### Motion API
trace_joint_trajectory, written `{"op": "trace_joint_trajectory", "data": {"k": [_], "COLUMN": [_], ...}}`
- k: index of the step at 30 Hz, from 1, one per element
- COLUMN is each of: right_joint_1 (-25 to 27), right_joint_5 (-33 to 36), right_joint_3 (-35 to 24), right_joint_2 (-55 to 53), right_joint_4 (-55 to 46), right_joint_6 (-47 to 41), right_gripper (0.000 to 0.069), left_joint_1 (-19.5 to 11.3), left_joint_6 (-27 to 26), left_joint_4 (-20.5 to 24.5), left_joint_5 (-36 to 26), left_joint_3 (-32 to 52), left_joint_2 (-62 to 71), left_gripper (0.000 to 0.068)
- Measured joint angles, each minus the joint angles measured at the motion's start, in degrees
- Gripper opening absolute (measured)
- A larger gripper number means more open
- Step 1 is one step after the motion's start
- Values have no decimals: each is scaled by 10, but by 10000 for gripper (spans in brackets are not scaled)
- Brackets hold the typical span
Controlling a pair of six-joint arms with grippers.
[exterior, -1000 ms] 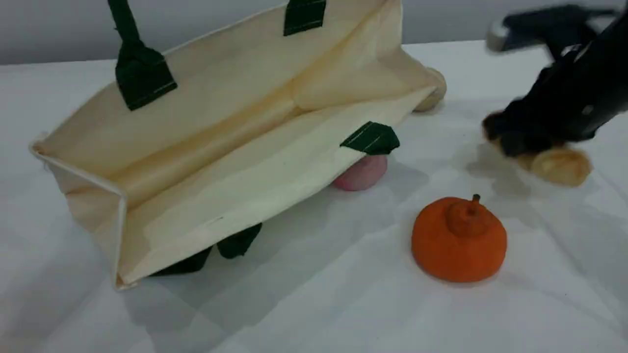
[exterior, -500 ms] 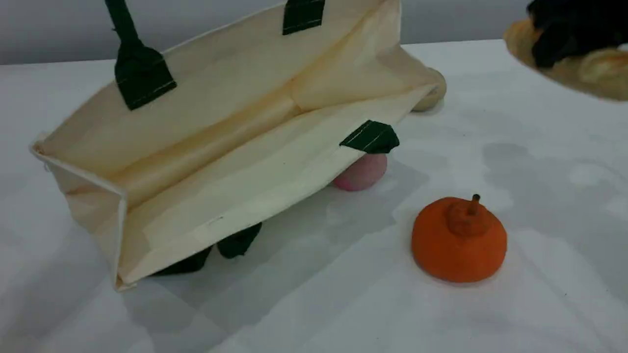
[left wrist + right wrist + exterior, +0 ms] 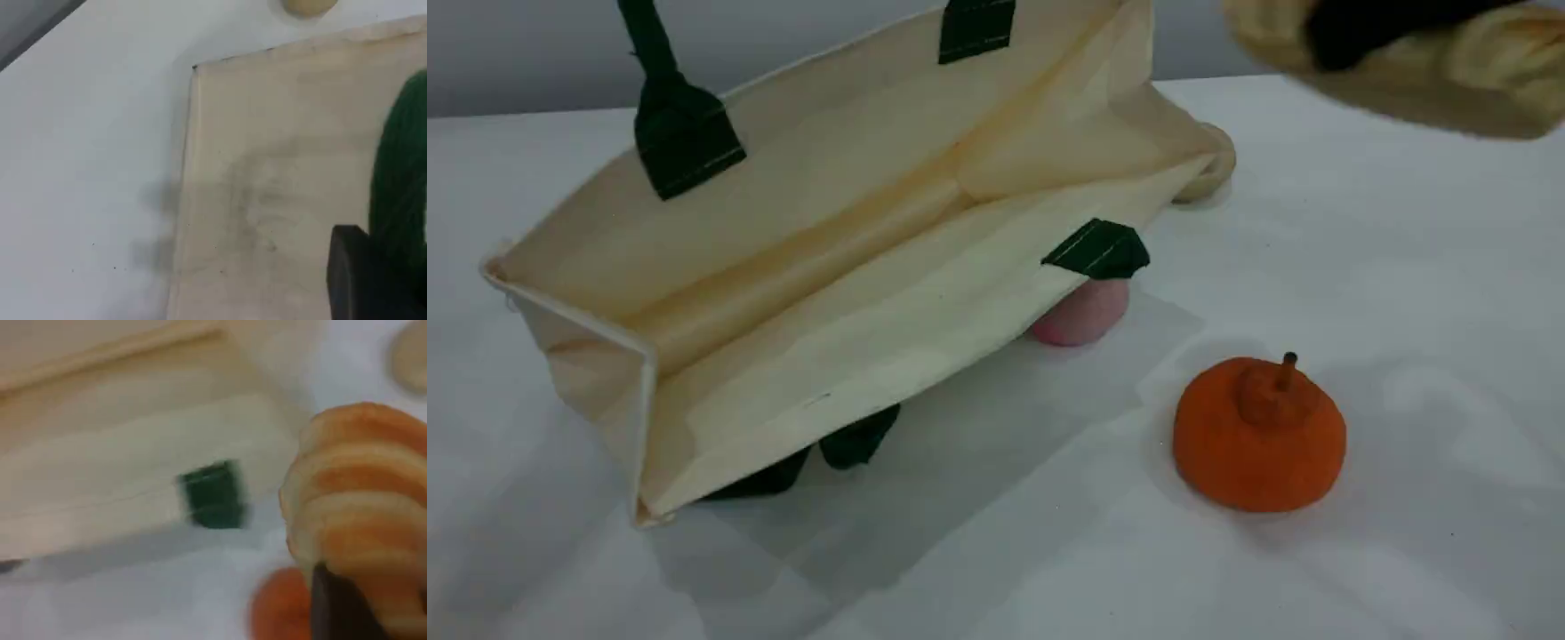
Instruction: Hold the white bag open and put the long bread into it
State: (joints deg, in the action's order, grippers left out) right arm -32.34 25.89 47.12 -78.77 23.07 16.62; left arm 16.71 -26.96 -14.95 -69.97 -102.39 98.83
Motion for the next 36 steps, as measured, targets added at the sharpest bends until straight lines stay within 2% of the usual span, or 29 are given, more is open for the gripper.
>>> {"op": "trace_joint_trajectory", "data": {"k": [6, 11, 19, 28, 36], "right_joint_1": [-90, -137, -152, -167, -191], "right_joint_5": [-77, -136, -191, -184, -188], "right_joint_3": [0, 2, 18, 79, 158], "right_joint_2": [-4, -46, -127, -203, -279], "right_joint_4": [37, 39, 48, 50, 53], "right_joint_6": [1, 2, 6, 28, 52], "right_gripper": [155, 151, 145, 143, 141], "left_joint_1": [0, 0, 0, 0, 0], "left_joint_6": [1, 2, 2, 2, 2], "left_joint_4": [0, -2, -2, -3, -3], "left_joint_5": [0, 0, 0, 0, 1], "left_joint_3": [0, 0, 0, 0, -1], "left_joint_2": [0, 0, 0, 0, 0], "left_gripper": [85, 85, 85, 85, 85]}}
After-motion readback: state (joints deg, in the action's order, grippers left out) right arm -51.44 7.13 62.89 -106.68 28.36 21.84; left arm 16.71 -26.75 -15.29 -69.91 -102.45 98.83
